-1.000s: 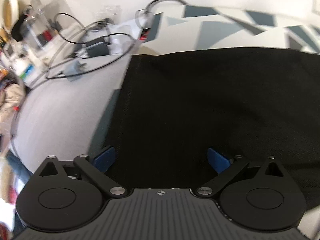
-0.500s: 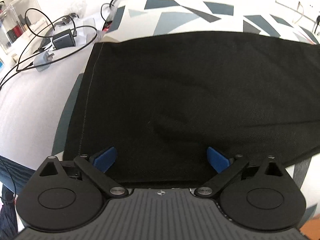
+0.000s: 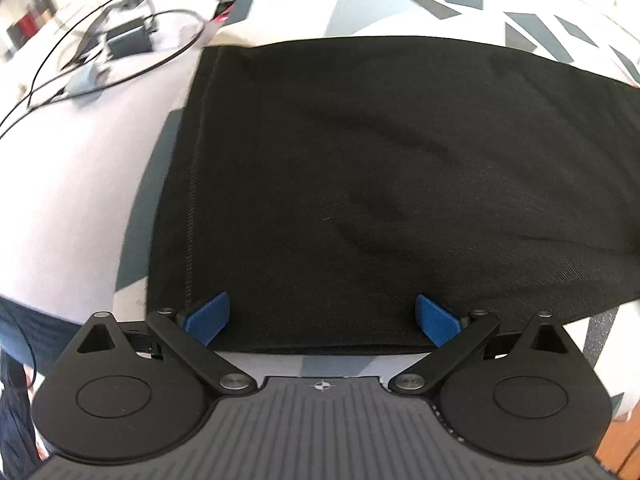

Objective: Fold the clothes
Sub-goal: 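Press the folded black jeans flat with both grippers open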

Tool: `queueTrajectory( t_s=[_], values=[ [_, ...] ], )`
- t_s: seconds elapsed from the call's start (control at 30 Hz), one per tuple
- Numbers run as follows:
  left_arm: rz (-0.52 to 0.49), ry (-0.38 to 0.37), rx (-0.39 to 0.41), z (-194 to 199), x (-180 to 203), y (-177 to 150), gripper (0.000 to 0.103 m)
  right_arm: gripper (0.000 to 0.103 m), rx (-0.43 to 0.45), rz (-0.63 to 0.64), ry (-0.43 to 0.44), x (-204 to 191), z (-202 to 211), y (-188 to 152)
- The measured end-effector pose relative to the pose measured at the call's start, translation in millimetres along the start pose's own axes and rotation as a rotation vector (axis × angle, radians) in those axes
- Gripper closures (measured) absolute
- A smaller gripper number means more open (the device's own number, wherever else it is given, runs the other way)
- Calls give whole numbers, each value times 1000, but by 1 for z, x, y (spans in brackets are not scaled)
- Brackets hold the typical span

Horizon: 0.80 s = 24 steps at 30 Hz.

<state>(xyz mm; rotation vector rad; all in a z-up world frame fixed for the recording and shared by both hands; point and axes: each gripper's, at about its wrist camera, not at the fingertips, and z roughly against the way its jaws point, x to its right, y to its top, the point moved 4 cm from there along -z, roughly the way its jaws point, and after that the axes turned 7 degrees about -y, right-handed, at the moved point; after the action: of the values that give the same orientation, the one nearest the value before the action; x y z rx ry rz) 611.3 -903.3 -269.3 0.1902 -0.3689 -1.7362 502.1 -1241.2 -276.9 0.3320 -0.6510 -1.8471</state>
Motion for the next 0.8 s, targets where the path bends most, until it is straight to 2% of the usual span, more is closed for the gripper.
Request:
queueTrajectory(
  t_s=[0.07, 0.1, 0.23, 0.3, 0.4, 0.47, 0.53, 0.63, 0.73, 0.8],
  values=[
    [24, -5, 4, 6, 0, -1, 6, 18, -26, 45, -18, 3, 5, 0],
    [34, -18, 15, 10, 2, 0, 7, 21, -36, 39, -21, 6, 7, 3],
    [37, -104, 100, 17, 26, 10, 7, 20, -6, -175, 79, 24, 21, 23],
    [26, -135, 126, 13, 42, 13, 7, 14, 17, -272, 111, 29, 24, 34],
    [-34, -119, 110, -5, 59, 5, 6, 12, 45, -302, 117, 28, 21, 54],
    [-73, -103, 106, -12, 65, -3, 1, 12, 69, -250, 94, 19, 16, 68],
    [-90, -96, 119, -10, 67, -8, 1, 5, 104, -159, 76, 4, 9, 84],
    [-59, -92, 116, -10, 66, -10, 0, 1, 133, -2, 58, -28, -12, 108],
    [-46, -94, 134, -9, 64, -13, 0, 2, 106, 129, 22, -53, -51, 130],
    [-41, -93, 149, -10, 62, -15, 0, 6, 72, 161, 0, -64, -79, 143]
  ],
)
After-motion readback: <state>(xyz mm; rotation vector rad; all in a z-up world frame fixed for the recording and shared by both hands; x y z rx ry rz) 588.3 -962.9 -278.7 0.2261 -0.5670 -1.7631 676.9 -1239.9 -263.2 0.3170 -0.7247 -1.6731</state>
